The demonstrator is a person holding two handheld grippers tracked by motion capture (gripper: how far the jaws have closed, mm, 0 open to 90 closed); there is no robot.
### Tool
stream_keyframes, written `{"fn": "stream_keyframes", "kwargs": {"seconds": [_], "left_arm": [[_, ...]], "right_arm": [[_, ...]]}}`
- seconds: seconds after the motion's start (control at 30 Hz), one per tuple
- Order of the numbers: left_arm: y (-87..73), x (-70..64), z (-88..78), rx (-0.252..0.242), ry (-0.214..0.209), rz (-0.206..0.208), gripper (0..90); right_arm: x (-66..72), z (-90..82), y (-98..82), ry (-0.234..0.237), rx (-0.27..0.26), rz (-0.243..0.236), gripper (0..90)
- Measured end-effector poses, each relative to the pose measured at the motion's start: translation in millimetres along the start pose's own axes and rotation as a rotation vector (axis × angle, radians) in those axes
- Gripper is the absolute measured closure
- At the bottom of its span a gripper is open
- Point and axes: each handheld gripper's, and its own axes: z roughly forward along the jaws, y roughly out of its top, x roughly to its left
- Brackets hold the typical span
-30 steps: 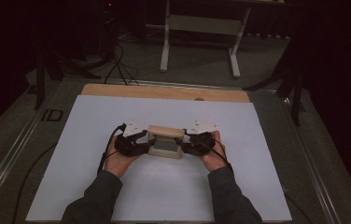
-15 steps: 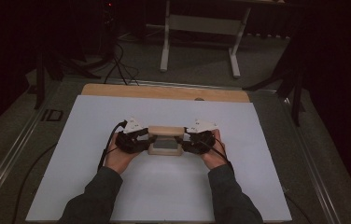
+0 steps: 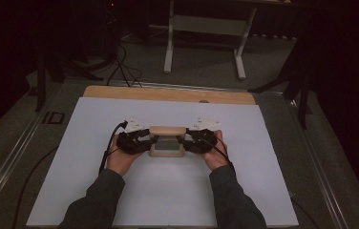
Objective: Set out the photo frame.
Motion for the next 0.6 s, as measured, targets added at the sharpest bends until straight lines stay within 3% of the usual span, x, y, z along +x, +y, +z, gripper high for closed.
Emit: {"fn": "stream_keyframes", "kwargs": {"seconds": [0.3,0.47,0.6], "left_arm": [[-0.5,2.6,5.5,-0.005,0.004,-0.025,52.3],[-0.1,5.7,8.8,-0.006,-0.005,-0.037,52.2],[0.4,8.6,10.4,-0.005,-0.021,-0.041,52.2]], "right_arm": [[-2.9,5.6,-2.0,-0.006,0.023,0.029,53.0],[-5.5,9.5,-4.2,0.008,0.039,0.066,52.8],[-6.1,11.3,-5.3,0.009,0.051,0.067,52.4]]}}
